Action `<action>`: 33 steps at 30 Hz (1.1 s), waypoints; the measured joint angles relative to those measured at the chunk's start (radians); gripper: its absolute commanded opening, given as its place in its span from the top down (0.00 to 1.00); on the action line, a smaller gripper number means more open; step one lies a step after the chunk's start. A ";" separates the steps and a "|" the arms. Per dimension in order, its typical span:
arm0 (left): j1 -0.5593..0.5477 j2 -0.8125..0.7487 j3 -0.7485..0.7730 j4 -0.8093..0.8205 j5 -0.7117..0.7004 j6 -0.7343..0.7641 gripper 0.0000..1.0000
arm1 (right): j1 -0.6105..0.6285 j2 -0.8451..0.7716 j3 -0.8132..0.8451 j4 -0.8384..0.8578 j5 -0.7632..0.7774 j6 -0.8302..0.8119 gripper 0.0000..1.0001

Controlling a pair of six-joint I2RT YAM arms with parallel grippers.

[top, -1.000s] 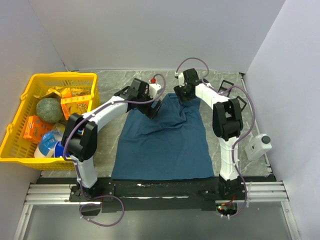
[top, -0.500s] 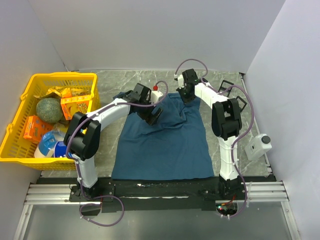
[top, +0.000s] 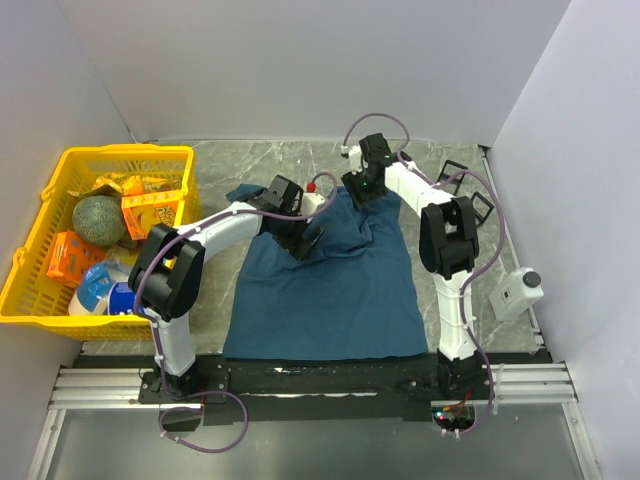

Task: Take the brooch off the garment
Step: Adjust the clothes at the center of the board.

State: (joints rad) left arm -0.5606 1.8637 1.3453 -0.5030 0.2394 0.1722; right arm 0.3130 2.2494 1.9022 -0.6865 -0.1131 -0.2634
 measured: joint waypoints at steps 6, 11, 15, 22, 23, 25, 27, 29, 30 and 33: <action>0.000 0.000 -0.015 -0.006 0.000 0.007 0.04 | 0.028 0.053 0.028 -0.019 0.002 -0.003 0.47; 0.000 0.000 -0.056 -0.039 -0.004 0.018 0.04 | 0.037 0.074 0.038 -0.052 0.016 -0.010 0.78; 0.000 0.000 -0.075 -0.066 -0.009 0.026 0.04 | 0.037 0.074 0.043 -0.058 0.028 -0.001 1.00; -0.002 -0.025 -0.137 -0.086 -0.016 0.050 0.04 | 0.026 0.074 0.043 -0.040 0.144 0.010 1.00; -0.002 -0.032 -0.148 -0.084 -0.019 0.053 0.04 | 0.021 0.074 0.043 -0.032 0.168 0.010 1.00; -0.004 -0.048 -0.169 -0.082 -0.024 0.056 0.04 | 0.006 0.074 0.043 -0.011 0.221 0.011 1.00; -0.004 -0.061 -0.187 -0.077 -0.026 0.061 0.04 | -0.011 0.072 0.042 0.013 0.262 0.011 1.00; -0.004 -0.067 -0.195 -0.077 -0.026 0.069 0.04 | -0.024 0.070 0.042 0.033 0.288 0.009 0.98; -0.004 -0.068 -0.196 -0.079 -0.026 0.071 0.04 | -0.031 0.068 0.042 0.039 0.291 0.009 0.86; -0.004 -0.071 -0.196 -0.087 -0.020 0.082 0.04 | -0.042 0.064 0.042 0.040 0.278 0.019 0.59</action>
State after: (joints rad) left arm -0.5648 1.7931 1.1492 -0.5896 0.2195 0.2539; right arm 0.2714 2.3138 1.9438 -0.6460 0.1650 -0.2447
